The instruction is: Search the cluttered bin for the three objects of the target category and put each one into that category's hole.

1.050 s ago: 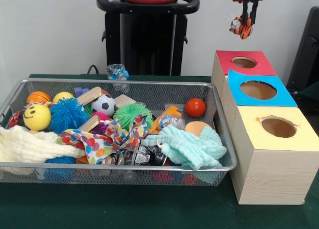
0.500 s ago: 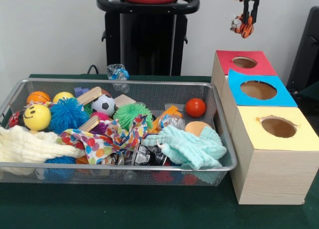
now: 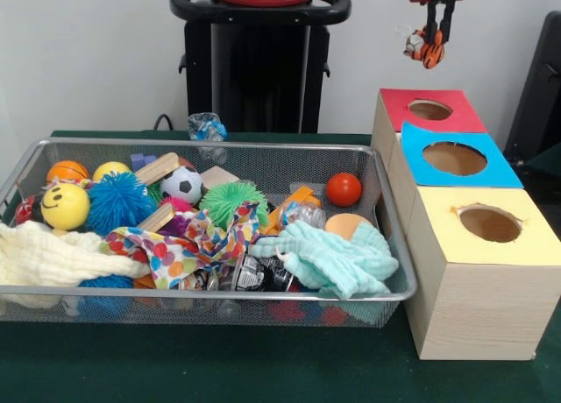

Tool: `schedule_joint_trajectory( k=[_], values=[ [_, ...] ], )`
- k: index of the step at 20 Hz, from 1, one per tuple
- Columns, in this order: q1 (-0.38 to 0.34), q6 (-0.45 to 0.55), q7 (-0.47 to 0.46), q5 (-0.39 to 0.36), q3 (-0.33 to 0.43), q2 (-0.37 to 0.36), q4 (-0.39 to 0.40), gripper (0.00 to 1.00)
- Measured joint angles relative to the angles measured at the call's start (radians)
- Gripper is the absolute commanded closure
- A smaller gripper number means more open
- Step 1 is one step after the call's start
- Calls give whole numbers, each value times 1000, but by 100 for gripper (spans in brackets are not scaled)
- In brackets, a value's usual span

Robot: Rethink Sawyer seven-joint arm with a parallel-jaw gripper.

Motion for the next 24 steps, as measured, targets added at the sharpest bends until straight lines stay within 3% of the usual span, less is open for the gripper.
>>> schedule_joint_trajectory(
  k=[9, 24],
  values=[
    [-3, 0, 0, 0, 0, 48, -6, 100],
    [-3, 0, 0, 0, 0, 54, -6, 100]
  ],
)
